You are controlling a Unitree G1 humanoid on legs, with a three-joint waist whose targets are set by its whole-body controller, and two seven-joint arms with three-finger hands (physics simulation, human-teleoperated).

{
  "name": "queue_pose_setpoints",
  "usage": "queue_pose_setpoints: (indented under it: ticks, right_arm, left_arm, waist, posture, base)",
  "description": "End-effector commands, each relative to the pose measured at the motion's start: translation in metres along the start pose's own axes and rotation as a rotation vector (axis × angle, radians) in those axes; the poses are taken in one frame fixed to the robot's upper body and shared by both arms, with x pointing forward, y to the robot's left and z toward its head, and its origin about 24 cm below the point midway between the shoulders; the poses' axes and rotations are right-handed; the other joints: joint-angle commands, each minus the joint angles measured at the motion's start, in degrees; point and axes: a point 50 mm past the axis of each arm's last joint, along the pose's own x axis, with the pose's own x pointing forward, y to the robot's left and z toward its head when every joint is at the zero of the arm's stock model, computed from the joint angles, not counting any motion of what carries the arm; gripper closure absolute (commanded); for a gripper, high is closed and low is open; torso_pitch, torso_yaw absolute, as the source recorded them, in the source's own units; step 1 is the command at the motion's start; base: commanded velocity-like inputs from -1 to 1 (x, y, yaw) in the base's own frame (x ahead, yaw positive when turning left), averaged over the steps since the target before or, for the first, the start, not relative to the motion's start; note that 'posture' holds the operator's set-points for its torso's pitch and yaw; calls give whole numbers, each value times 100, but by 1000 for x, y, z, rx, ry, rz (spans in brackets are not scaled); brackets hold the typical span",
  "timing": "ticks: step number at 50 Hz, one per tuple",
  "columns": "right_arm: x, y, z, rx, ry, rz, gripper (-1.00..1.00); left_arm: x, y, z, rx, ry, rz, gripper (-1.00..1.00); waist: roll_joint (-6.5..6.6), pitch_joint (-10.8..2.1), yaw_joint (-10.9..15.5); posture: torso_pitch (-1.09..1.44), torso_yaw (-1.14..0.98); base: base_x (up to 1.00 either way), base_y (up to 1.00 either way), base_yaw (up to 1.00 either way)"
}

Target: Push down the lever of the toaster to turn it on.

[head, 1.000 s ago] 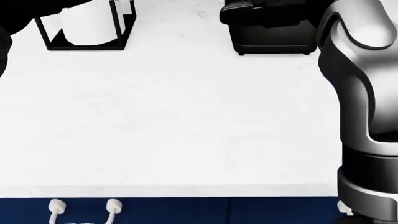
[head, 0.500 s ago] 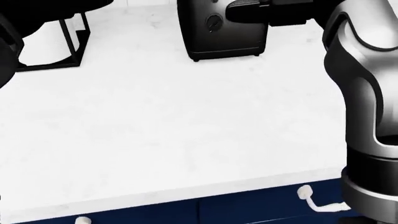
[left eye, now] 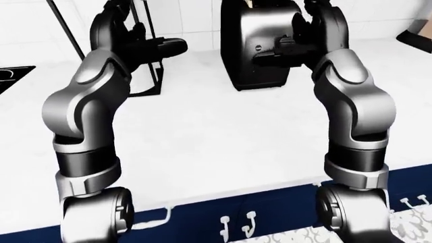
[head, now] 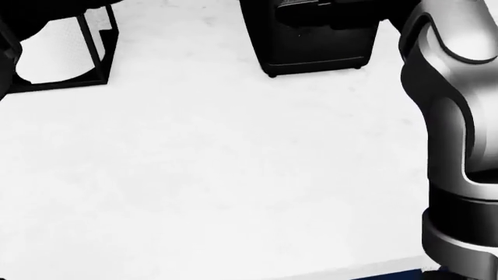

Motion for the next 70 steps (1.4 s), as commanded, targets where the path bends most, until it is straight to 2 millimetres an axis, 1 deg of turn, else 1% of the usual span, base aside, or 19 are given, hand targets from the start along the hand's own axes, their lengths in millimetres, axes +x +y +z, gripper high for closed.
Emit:
queue_pose_setpoints:
  ticks: [1,2,4,6,12,14,21,23,26,30,45,56,60,63,66,69,70]
  right_arm:
    - [-1,2,16,-1,-69,13,-100]
    - [-1,2,16,0,-71,12,-100]
    - [0,1,15,0,-72,12,-100]
    - [0,2,16,0,-73,14,-100]
    - [-1,2,16,-2,-73,19,-100]
    - [0,2,16,-1,-73,19,-100]
    - [-1,2,16,-1,-77,19,-100]
    - [0,2,16,-1,-76,19,-100]
    - [-1,2,17,0,-77,20,-100]
    - [-1,2,17,-1,-77,22,-100]
    - [3,2,11,4,-73,22,-100]
    - [5,1,6,2,-64,16,-100]
    - [10,-1,-1,5,-44,10,-100]
    - [15,-2,-12,-2,-26,6,-100]
    - [16,-4,-14,0,-22,-4,-100]
    - [17,-5,-18,-2,-15,-9,-100]
    - [19,-6,-24,-4,-7,-13,-100]
  left_arm:
    - [-2,-1,17,-2,-73,0,-100]
    - [-2,-1,16,-1,-73,1,-100]
    - [-1,-1,16,-1,-74,1,-100]
    - [-2,0,16,-4,-76,4,-100]
    - [-2,0,18,-8,-84,5,-100]
    - [-2,-1,18,-10,-85,5,-100]
    - [-1,-1,18,-17,-79,0,-100]
    - [-1,-1,17,-16,-71,-1,-100]
    - [-1,-1,18,-20,-70,1,-100]
    - [0,-1,17,-21,-70,1,-100]
    - [0,-1,17,-23,-67,-4,-100]
    - [0,-1,16,-28,-76,-2,-100]
    - [0,-2,16,-26,-71,-6,-100]
    - [-1,-3,17,-26,-76,-10,-100]
    - [-1,-2,17,-27,-79,-10,-100]
    - [-1,-3,18,-24,-86,-10,-100]
    - [-1,-3,19,-29,-93,-13,-100]
  waist:
    - [-47,-122,7]
    - [-34,-167,15]
    - [-95,-222,41]
    - [-159,-234,62]
    - [-158,-279,112]
    - [-148,-245,115]
    - [-123,-254,114]
    - [-123,-278,115]
    - [-123,-352,117]
    - [-121,-472,109]
    - [-130,-1002,111]
    - [-92,-1536,108]
    - [-94,-1673,110]
    - [-95,-1785,114]
    - [-102,-1892,120]
    - [-107,-1971,139]
    - [-106,-1988,144]
  posture:
    - [0,0]
    - [0,0]
    - [0,0]
    - [0,0]
    - [0,0]
    - [0,0]
    - [0,0]
    - [-2,0]
    - [-5,0]
    - [-9,0]
    - [-24,0]
    - [-33,0]
    - [-35,0]
    - [-38,0]
    - [-41,0]
    - [-43,0]
    - [-43,0]
  base:
    - [0,0,0]
    - [0,0,0]
    - [0,0,0]
    - [0,0,0]
    - [0,0,0]
    - [0,0,0]
    - [0,0,0]
    - [0,0,0]
    - [0,0,0]
    - [0,0,0]
    - [0,0,0]
    - [0,0,0]
    - [0,0,0]
    - [0,0,0]
    - [0,0,0]
    - [0,0,0]
    - [0,0,0]
